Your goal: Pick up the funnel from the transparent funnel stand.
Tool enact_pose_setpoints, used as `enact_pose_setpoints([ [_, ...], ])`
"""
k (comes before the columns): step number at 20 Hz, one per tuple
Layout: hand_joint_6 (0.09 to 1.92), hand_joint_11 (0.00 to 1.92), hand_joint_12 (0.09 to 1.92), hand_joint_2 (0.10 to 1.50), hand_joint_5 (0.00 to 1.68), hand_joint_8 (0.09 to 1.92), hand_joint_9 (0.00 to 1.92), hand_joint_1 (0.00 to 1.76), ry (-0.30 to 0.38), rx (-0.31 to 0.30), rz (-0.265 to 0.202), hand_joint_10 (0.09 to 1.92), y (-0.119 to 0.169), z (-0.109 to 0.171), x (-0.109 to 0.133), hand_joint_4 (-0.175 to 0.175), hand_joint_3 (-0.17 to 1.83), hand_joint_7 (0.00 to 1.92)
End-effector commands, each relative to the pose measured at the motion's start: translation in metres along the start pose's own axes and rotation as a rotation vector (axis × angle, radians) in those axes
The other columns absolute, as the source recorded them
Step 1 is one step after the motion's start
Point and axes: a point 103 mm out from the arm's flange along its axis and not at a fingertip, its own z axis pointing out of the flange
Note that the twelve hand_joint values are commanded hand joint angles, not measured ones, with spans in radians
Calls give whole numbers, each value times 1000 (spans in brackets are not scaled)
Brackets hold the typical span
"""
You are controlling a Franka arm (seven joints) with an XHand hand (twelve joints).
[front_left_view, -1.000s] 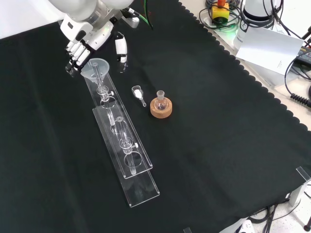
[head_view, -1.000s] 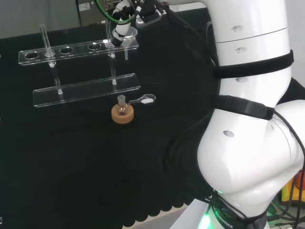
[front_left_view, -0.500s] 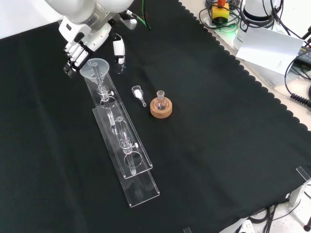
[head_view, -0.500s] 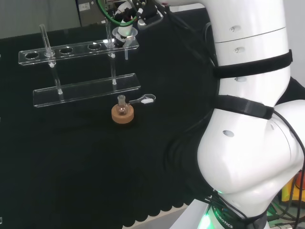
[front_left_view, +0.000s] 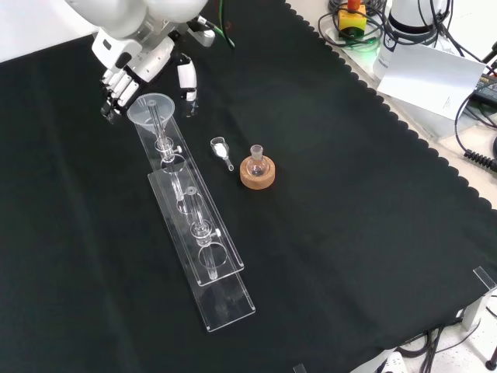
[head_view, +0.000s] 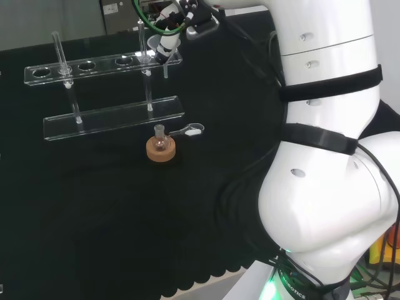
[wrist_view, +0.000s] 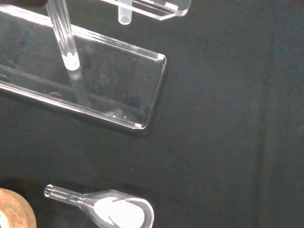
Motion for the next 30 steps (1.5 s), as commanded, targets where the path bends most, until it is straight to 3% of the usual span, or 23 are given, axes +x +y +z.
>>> enact_pose_setpoints([
  [1, 87, 67, 1437, 734, 0, 87, 95, 588, 4, 1, -6, 862, 0, 2, 0, -20, 242, 0],
  [5, 87, 69, 1437, 733, 0, 103, 224, 590, -4, 0, 4, 782, 1, 1, 6, -22, 247, 0],
  [9, 87, 67, 1437, 732, 0, 127, 311, 591, 0, 4, -6, 745, 4, 5, -8, -25, 251, 0],
  [11, 87, 66, 1437, 732, 0, 138, 326, 592, -32, 8, 25, 736, 5, 3, -10, -25, 253, 0],
  [14, 87, 63, 1437, 733, 0, 169, 337, 597, -17, -1, 1, 724, 5, 6, -5, -27, 257, 2],
  [16, 87, 61, 1439, 732, 0, 265, 350, 605, -31, -6, -4, 711, 4, 3, 6, -31, 264, 0],
  [24, 87, 53, 1447, 734, 64, 594, 389, 643, -28, -33, -16, 704, 5, 4, -5, -38, 312, 0],
  [30, 87, 53, 1446, 737, 187, 671, 406, 674, -29, -47, -18, 704, 5, 2, -4, -43, 337, 23],
])
